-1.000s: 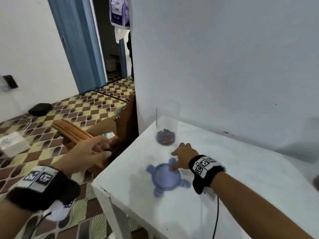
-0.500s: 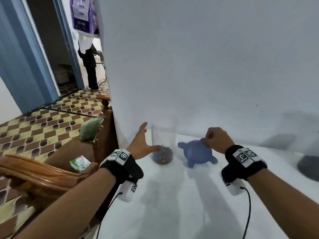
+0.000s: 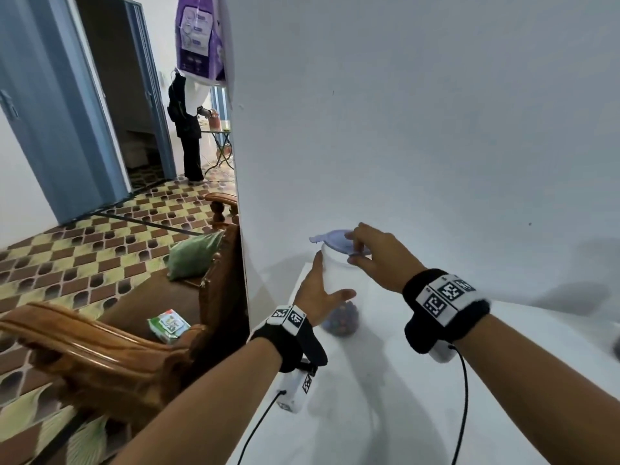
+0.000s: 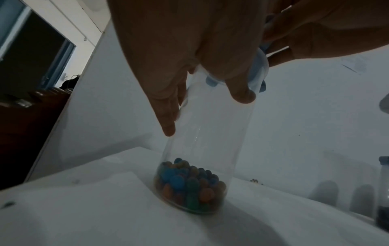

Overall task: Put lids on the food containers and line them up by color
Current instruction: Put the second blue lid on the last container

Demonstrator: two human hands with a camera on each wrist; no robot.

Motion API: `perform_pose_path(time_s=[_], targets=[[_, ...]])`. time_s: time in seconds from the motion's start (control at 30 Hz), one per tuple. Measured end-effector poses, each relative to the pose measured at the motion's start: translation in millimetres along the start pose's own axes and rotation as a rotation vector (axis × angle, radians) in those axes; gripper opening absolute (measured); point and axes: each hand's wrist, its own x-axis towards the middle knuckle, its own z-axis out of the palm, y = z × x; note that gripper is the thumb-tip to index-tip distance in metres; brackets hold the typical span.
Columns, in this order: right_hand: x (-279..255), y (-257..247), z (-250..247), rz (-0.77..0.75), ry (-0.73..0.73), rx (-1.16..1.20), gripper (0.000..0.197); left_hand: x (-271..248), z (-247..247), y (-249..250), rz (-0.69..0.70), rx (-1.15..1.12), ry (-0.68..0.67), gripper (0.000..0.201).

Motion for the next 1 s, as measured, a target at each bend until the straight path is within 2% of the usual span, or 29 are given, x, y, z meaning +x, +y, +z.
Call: perform_pose_path(time_s=[0.1, 0.3, 0.43, 0.5, 0.57, 0.67, 0.73, 0.77, 0.8, 0.87, 0.97, 1.0], targets=[[-8.0, -0.3, 0.3, 0.0, -0.089, -0.037, 0.017, 2.0, 1.0, -2.8, 0.009, 0.007, 0.017, 0.095], [-8.9, -3.2, -3.4, 0.004, -0.131, -0.071, 0.012, 1.6, 2.3, -7.8, 0.021, 0.015, 0.03, 0.102], [-5.2, -4.5, -10.2, 0.047, -0.212, -0.016, 0.026, 4.0, 2.4, -11.7, 0.042, 0.026, 0.042, 0.094], [0.4, -6.5, -20.0, 0.103, -0.18, 0.1, 0.035, 4.6, 2.0, -13.1, 0.039, 0.035, 0.036, 0.095], [10.8, -6.3, -30.6, 0.14, -0.198, 0.09, 0.054, 3.8, 1.6, -13.1, 0.031, 0.051, 0.017, 0.101], [30.7, -2.2, -39.1, 0.243, -0.421, -0.013, 0.1, 3.6, -1.1, -12.0, 0.037, 0.032, -0.034, 0.102], [40.8, -4.6, -41.2, 0.307, -0.569, -0.118, 0.117, 4.3, -4.6, -11.6, 0.064, 0.011, -0.069, 0.097], [44.5, -8.1, -42.0, 0.312, -0.625, -0.163, 0.119, 4.2, -6.3, -11.0, 0.08, 0.007, -0.084, 0.095], [49.1, -10.6, -40.9, 0.304, -0.663, -0.189, 0.117, 4.9, -7.8, -11.2, 0.089, 0.006, -0.096, 0.094], [52.4, -15.1, -38.5, 0.269, -0.713, -0.215, 0.098, 6.9, -8.6, -14.7, 0.087, 0.019, -0.102, 0.099], [54.1, -16.1, -33.1, 0.253, -0.7, -0.243, 0.059, 10.0, -7.9, -20.6, 0.049, 0.04, -0.109, 0.113], [54.6, -14.0, -30.6, 0.254, -0.686, -0.246, 0.058, 10.7, -7.3, -22.8, 0.036, 0.046, -0.109, 0.117]])
